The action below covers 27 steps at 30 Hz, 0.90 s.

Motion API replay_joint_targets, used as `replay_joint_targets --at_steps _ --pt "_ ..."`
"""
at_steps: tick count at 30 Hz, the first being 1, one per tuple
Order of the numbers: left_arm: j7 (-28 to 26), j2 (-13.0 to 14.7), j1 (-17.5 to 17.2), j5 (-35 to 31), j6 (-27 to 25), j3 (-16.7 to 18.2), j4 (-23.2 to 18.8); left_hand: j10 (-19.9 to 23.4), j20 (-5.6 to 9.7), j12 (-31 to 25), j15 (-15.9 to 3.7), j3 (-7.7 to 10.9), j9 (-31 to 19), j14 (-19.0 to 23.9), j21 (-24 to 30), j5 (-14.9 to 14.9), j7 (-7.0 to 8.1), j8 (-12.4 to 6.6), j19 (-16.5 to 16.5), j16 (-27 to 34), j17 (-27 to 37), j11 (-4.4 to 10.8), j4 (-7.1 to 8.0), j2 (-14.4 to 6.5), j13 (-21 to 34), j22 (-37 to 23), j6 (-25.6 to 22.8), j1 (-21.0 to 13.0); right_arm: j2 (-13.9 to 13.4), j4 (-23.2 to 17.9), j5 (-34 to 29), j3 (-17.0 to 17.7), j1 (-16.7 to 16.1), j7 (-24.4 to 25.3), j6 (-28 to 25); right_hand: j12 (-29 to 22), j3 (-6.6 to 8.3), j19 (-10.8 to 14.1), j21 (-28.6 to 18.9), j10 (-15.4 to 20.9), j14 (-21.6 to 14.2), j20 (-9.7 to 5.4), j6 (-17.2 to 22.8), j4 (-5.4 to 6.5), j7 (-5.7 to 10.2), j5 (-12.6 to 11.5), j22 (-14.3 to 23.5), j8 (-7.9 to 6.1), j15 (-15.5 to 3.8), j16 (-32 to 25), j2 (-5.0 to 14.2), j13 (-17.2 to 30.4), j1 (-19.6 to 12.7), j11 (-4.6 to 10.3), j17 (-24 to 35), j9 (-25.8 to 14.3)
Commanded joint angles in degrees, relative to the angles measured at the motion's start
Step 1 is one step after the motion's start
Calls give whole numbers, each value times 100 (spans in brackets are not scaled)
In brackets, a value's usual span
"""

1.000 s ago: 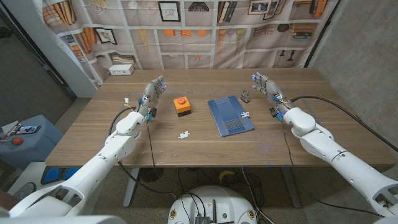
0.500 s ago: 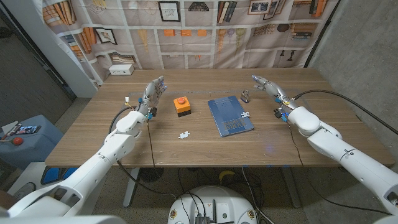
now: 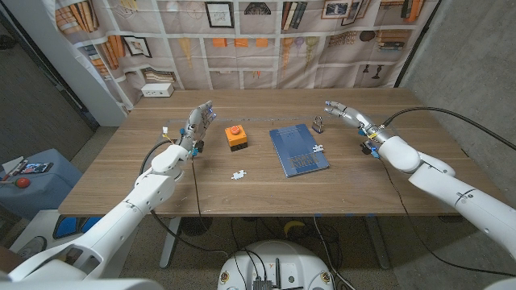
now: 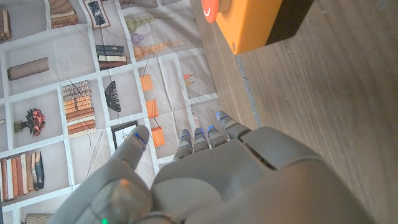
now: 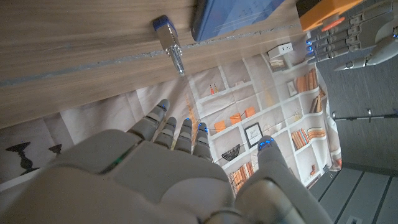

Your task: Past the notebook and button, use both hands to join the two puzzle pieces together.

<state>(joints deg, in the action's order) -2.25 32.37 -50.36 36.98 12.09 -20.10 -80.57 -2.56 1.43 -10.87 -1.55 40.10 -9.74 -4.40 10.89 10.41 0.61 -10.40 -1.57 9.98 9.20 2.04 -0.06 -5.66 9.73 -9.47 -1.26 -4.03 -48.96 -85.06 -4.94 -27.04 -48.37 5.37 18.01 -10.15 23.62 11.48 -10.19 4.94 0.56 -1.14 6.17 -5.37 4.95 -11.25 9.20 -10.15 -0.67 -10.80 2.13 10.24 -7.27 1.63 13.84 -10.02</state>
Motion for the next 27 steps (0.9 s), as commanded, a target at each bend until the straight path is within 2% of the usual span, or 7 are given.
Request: replay_joint_targets --at_steps 1,4,6,10,12,19,27 --pt "-167 52 -68 -5 -164 27 -148 42 12 -31 3 8 -15 26 43 -9 -8 -24 -50 33 32 25 -35 -392 12 -34 -35 -51 -493 -354 -907 -134 57 17 -349 -5 4 -139 37 -76 115 66 -87 -93 61 18 28 9 40 14 -25 35 -65 3 -16 -15" --pt "-178 46 -54 -6 -179 26 -141 44 11 -30 1 7 -15 32 44 -9 -8 -26 -58 33 32 27 -39 -394 12 -34 -45 -52 -611 -496 -1057 -139 41 -52 -509 2 -1 -224 44 -141 191 128 -118 -130 88 30 30 -1 49 22 -38 37 -85 23 -33 -18" --pt "-177 46 -45 1 -196 25 -137 46 13 -29 2 7 -16 38 44 -9 -3 -26 -61 35 33 24 -41 -397 12 -34 -47 -53 -692 -593 -1124 -134 28 -115 -599 2 -3 -323 49 -192 251 232 -158 -168 123 41 34 -7 79 22 -50 39 -108 51 -51 -21" --pt "-188 48 -30 1 -228 22 -133 67 12 -34 9 8 -16 51 46 -10 -7 -25 -72 38 34 25 -46 -404 12 -34 -53 -56 -850 -753 -1224 -147 55 -336 -702 15 10 -432 17 -396 423 311 -230 -283 199 61 41 -39 267 21 -85 47 -211 26 -82 -29" --pt "-189 48 -20 1 -239 21 -130 67 8 -32 4 9 -16 54 47 -10 -8 -24 -75 38 34 22 -47 -408 12 -34 -55 -57 -923 -841 -1277 -154 78 -461 -767 20 18 -462 19 -438 444 333 -235 -306 210 62 41 -47 285 17 -88 48 -239 23 -86 -31" --pt "-180 43 15 12 -270 18 -98 84 9 -32 10 11 -17 66 48 -10 -30 -27 -92 41 41 2 -41 -415 13 -35 -76 -49 -1065 -1077 -1345 -179 178 -891 -982 21 127 -612 3 -738 649 461 -369 -478 324 77 44 -84 513 -1 -103 61 -593 -4 -104 -47" --pt "-179 75 20 41 -366 20 -102 101 3 -33 22 21 -18 77 45 -8 -37 -22 -95 42 46 -1 -31 -426 13 -35 -79 -42 -1252 -1367 -1424 -173 266 -1347 -1228 25 250 -732 -9 -1076 837 571 -535 -537 337 53 42 -105 674 -13 -159 73 -980 -62 -112 -61"
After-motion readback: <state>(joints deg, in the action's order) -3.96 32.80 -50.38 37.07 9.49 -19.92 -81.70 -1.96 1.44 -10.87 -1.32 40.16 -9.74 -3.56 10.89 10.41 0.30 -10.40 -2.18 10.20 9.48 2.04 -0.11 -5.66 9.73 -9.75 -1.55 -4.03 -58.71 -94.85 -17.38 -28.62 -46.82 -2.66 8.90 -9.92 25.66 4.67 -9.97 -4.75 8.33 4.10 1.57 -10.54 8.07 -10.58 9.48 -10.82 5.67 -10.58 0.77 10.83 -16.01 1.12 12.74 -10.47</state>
